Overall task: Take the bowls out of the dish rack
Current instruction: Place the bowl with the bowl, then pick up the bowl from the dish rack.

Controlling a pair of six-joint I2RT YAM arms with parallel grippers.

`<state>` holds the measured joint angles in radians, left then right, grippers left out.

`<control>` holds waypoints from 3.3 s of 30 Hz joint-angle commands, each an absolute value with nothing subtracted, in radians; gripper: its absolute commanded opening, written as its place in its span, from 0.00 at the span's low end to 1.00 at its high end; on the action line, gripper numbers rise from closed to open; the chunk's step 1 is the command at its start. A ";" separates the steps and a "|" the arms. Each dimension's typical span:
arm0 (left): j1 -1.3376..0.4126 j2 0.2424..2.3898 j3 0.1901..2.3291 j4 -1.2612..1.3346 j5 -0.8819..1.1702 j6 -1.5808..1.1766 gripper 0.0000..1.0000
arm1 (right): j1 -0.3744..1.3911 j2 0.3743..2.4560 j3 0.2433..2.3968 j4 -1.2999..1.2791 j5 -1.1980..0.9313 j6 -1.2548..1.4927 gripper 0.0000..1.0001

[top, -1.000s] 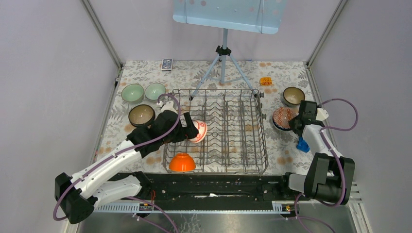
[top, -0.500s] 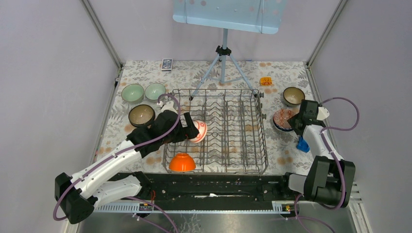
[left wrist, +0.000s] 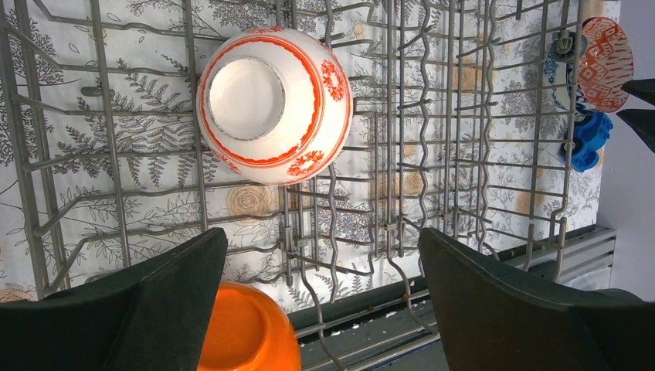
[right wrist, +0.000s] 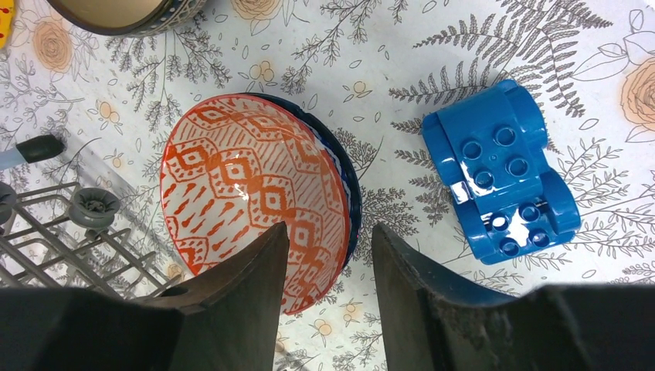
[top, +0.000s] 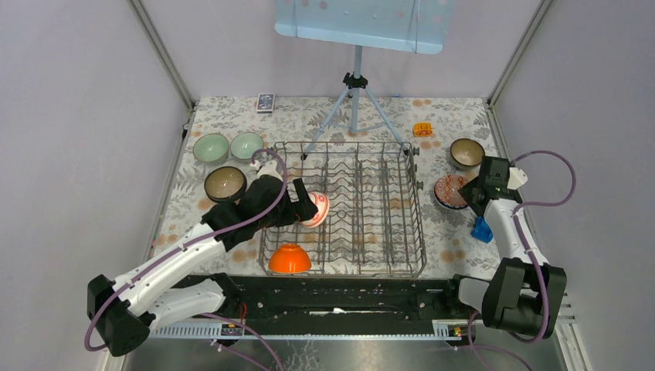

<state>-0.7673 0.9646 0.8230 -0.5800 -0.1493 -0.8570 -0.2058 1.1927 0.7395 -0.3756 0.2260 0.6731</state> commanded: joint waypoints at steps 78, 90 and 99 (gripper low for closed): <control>-0.764 0.864 0.879 -0.630 -0.313 -0.648 0.99 | 0.467 0.936 1.029 -0.308 -0.089 0.496 0.59; -0.763 0.856 0.853 -0.694 -0.301 -0.615 0.98 | 0.672 1.089 0.652 0.222 -0.257 0.842 0.81; -0.663 1.008 0.834 -0.527 -0.280 -0.691 0.86 | 0.766 1.324 0.712 0.332 -0.148 0.926 0.82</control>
